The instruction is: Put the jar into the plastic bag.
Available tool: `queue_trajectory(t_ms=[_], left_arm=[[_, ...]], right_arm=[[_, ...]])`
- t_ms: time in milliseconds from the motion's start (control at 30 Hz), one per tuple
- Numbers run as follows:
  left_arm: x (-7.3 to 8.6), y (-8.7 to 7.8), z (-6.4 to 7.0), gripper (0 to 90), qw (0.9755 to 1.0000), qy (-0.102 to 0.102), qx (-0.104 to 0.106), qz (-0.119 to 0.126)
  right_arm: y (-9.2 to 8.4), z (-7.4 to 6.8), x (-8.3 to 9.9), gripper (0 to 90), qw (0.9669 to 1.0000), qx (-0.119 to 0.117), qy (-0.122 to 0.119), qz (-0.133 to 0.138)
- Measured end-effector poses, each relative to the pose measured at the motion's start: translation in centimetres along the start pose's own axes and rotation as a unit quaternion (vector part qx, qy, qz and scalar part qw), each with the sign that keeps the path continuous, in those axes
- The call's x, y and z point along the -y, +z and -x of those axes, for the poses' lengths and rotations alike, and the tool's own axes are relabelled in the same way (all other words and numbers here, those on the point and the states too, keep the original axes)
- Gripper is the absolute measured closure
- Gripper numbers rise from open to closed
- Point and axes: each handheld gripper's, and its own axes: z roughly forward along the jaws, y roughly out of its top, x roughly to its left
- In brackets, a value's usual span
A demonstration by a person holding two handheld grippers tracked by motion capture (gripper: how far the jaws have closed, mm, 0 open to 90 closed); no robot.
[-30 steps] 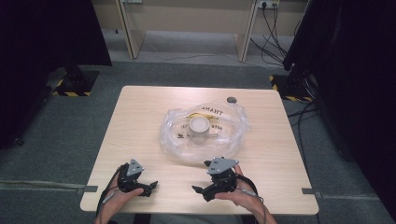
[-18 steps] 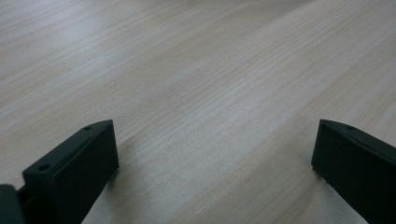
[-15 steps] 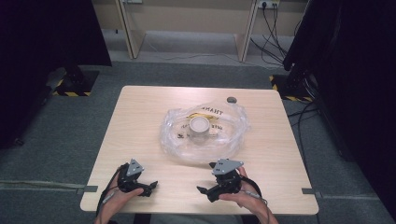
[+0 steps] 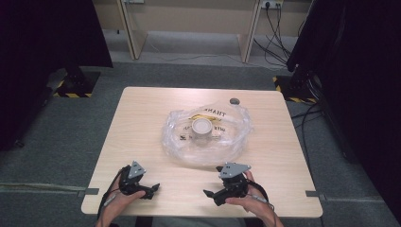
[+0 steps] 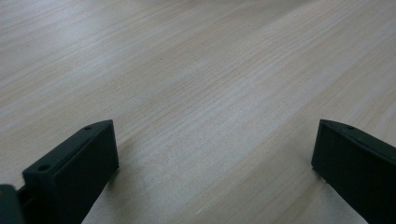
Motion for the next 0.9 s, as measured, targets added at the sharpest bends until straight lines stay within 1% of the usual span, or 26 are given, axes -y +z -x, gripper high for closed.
queue_trajectory(t_ms=[900], left_arm=[[0.0, 0.0, 0.0, 0.0, 1.0000, 0.000, 0.000, 0.000]], right_arm=[[-0.9, 0.0, 1.6, 5.3, 0.9998, 0.006, 0.018, -0.001]])
